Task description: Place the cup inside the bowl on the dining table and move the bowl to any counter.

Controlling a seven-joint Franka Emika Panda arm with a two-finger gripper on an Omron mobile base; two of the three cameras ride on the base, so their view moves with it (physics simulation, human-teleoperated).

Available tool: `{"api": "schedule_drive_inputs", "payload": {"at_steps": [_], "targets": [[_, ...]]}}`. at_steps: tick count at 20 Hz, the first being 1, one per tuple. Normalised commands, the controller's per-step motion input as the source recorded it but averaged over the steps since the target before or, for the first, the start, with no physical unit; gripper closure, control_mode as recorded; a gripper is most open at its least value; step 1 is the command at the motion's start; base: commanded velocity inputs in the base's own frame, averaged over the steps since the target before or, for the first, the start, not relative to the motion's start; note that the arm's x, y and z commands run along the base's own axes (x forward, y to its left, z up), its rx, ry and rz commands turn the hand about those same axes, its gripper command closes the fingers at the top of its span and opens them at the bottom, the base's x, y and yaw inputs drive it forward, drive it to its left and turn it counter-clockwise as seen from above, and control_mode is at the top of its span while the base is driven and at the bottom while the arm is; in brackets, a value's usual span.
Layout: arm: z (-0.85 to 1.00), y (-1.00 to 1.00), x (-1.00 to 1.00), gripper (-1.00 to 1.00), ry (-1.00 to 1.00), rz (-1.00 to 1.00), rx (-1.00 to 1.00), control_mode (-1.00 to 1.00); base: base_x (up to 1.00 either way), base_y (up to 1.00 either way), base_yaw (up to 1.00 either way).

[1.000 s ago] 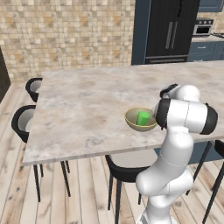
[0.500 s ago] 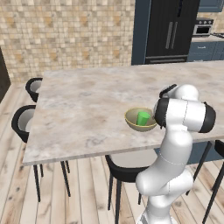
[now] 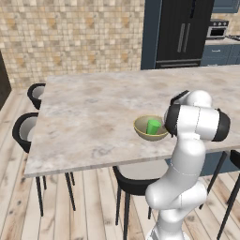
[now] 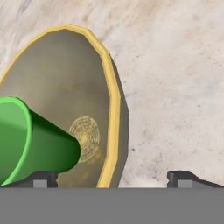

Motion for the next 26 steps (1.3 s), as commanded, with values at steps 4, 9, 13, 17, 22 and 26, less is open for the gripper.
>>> {"api": "schedule_drive_inputs", "payload": {"at_steps": [4,9,13,17,22,26], "targets": [[0.0,0.06,0.0,1.0,0.0,0.0,0.0,-1.0,0.0,0.0,0.0],[0.0,0.07,0.0,1.0,0.0,0.0,0.0,-1.0,0.0,0.0,0.0],[0.0,0.0,0.0,1.0,0.0,0.0,0.0,-1.0,0.0,0.0,0.0],[0.0,0.0,0.0,1.0,0.0,0.0,0.0,-1.0,0.0,0.0,0.0],[0.0,0.0,0.0,1.0,0.0,0.0,0.0,-1.0,0.0,0.0,0.0],[0.08,0.0,0.0,1.0,0.0,0.01,0.0,-1.0,0.0,0.0,0.0]]}}
